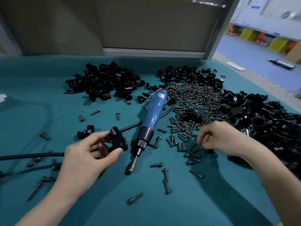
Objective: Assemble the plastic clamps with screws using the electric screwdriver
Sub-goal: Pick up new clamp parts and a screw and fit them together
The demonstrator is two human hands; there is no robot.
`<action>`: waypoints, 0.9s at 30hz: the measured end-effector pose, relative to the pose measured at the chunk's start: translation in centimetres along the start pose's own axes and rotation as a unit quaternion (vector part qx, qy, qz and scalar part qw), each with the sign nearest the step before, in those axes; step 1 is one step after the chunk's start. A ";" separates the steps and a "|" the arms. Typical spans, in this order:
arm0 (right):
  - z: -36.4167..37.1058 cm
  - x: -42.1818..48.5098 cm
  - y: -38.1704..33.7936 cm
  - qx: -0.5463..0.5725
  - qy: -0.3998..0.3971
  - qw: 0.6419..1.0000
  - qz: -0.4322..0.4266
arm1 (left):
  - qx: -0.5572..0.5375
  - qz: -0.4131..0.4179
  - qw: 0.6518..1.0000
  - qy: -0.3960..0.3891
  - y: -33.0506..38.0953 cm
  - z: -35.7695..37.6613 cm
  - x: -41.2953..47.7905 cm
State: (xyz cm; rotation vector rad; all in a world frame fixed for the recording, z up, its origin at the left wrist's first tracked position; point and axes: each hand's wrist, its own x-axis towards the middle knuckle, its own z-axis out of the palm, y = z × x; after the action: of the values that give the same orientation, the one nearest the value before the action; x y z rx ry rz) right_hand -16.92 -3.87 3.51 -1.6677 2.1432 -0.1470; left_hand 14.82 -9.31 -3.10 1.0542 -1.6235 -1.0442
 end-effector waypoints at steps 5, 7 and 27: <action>0.3 0.3 -0.8 -0.005 0.001 1.000 0.009 | 0.008 0.001 1.000 -0.005 -0.1 0.0 -0.1; 0.5 0.5 -0.9 -0.019 -0.004 1.000 0.020 | 0.007 -0.003 1.000 -0.004 -0.1 0.0 -0.2; 4.0 -0.3 -12.0 0.398 0.066 0.884 -0.236 | 0.029 0.005 1.000 0.005 0.3 0.0 -0.4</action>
State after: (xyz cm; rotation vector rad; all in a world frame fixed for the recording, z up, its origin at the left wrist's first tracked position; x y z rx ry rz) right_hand -4.44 -6.22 3.95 -1.6111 1.3735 -1.1384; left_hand 14.86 -8.89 -2.94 1.0863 -1.6580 -0.9893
